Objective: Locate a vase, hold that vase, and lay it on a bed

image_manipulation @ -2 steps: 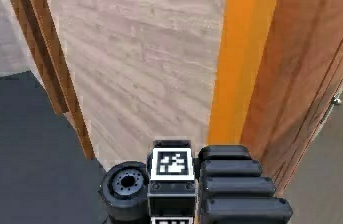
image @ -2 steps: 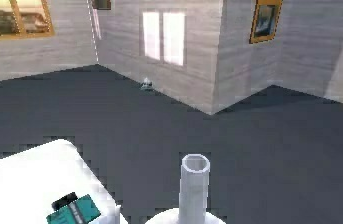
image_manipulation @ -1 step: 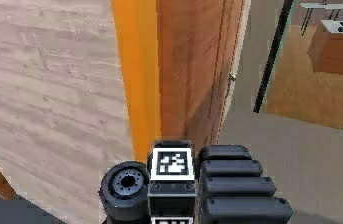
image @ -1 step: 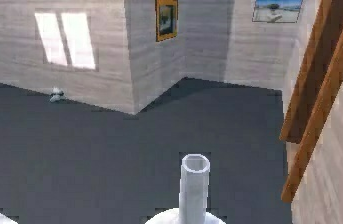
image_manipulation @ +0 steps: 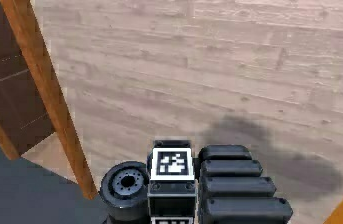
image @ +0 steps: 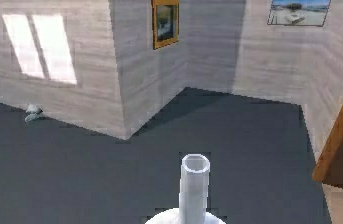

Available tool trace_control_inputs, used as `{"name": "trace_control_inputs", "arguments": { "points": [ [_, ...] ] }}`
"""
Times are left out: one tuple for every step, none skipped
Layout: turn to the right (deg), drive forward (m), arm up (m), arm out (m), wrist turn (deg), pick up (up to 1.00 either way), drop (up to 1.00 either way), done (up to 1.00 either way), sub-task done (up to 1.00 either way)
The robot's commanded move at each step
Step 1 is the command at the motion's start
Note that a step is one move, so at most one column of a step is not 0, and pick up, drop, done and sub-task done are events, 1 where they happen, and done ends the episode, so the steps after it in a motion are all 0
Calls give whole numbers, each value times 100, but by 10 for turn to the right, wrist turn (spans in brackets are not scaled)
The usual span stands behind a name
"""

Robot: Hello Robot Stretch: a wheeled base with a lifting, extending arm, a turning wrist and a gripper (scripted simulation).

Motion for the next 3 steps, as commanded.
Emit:
{"name": "trace_control_inputs", "arguments": {
  "points": [
    [-240, 0, 0, 0, 0, 0, 0, 0, 0],
    [0, 40, 0, 0, 0, 0, 0, 0, 0],
    [-390, 0, 0, 0, 0, 0, 0, 0, 0]
  ]
}}
